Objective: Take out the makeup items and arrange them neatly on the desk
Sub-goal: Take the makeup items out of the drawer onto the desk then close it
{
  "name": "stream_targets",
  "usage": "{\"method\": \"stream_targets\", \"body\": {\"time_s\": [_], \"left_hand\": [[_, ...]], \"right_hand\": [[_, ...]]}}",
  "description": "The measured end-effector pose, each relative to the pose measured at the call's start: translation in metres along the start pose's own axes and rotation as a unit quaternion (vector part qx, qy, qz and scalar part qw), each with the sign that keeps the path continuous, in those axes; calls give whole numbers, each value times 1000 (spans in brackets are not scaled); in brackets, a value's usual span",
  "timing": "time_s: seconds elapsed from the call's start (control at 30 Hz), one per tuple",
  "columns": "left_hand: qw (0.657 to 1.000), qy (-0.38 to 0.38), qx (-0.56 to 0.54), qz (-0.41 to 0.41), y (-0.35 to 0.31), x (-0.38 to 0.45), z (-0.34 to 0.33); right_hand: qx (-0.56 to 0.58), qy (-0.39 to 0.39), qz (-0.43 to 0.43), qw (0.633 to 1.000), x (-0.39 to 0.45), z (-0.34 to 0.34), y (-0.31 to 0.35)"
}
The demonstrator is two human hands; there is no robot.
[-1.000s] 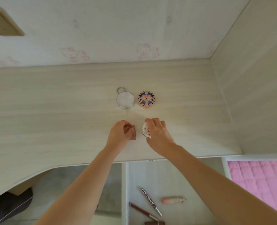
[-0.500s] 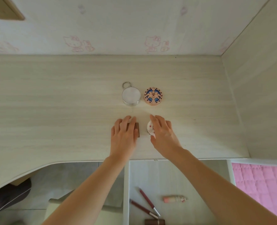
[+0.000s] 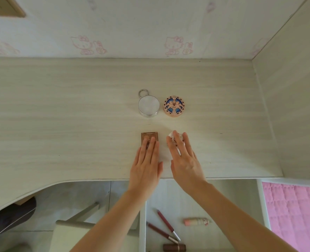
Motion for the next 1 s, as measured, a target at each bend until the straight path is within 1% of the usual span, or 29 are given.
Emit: {"method": "stream_targets", "body": {"time_s": [0.17,0.3,0.57,0.77,0.83,1.0], "left_hand": [[1000,15,-7,-2,6,18,3],[999,32,-7,4,7,32,6],[1000,23,-13,-3,7,33,11],[999,-1,-29,-16,1,24,22],[999,-11,-39,-16,-5,15,27],[997,-20,-47,-58,-29,-20,27]], "right_hand": [[5,29,-3,1000,16,2,-3],[7,33,-9,999,32,5,-7],[5,36,-5,999,34,11,-12],[26,23,-29,999,15,22,-19],[27,22,-26,999,2,25,-23],[31,21,6,999,-42,29,-33]]}}
Point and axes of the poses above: each hand's wrist, its own x-axis towards the middle knuckle, its own z-axis out of the back of the hand, y = z × x, the point moved 3 cm from there along x, towards the middle knuckle, and after that the axes turned 4 degrees about -x, right-handed, at the moved point
